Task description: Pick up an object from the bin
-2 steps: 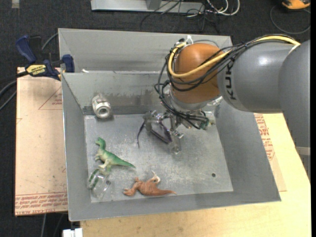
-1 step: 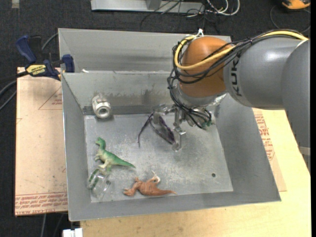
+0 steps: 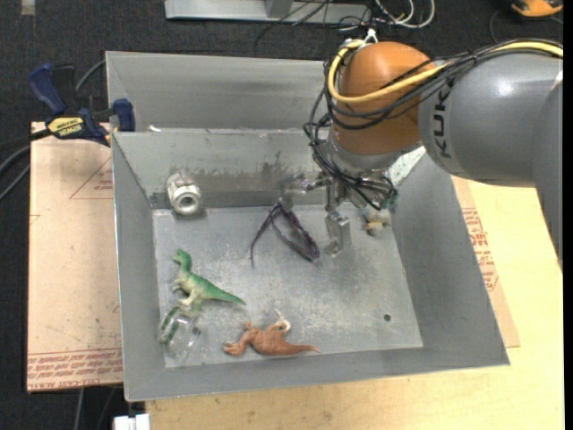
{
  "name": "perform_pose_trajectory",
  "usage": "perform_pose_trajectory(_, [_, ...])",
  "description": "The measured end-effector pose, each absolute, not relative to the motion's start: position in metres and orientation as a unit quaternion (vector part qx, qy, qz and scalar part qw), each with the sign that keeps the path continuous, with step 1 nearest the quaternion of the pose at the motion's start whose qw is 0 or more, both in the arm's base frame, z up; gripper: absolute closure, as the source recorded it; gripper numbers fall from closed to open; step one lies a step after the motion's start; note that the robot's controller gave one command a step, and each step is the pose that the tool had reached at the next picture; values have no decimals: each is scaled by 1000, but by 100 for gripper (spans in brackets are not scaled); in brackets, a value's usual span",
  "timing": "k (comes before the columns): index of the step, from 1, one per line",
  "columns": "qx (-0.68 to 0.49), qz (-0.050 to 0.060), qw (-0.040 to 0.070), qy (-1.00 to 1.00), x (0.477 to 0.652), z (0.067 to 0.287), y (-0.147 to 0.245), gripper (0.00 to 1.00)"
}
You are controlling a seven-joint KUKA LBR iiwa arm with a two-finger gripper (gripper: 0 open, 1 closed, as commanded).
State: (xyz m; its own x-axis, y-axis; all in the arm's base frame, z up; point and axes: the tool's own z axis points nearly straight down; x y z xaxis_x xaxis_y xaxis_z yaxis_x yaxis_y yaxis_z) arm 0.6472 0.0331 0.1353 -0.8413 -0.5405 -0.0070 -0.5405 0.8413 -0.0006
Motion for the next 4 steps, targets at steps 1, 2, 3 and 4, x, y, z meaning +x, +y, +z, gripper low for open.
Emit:
perform_pose_trajectory(1, [-198,3,1,980,644,99,36,0])
perform_pose_trajectory(2, [-249,1,5,969,641,96,32,0])
perform_pose_trajectory(3, [-192,4,3,981,650,86,47,0])
perform_pose_trajectory(4, [-187,2,6,982,646,76,32,0])
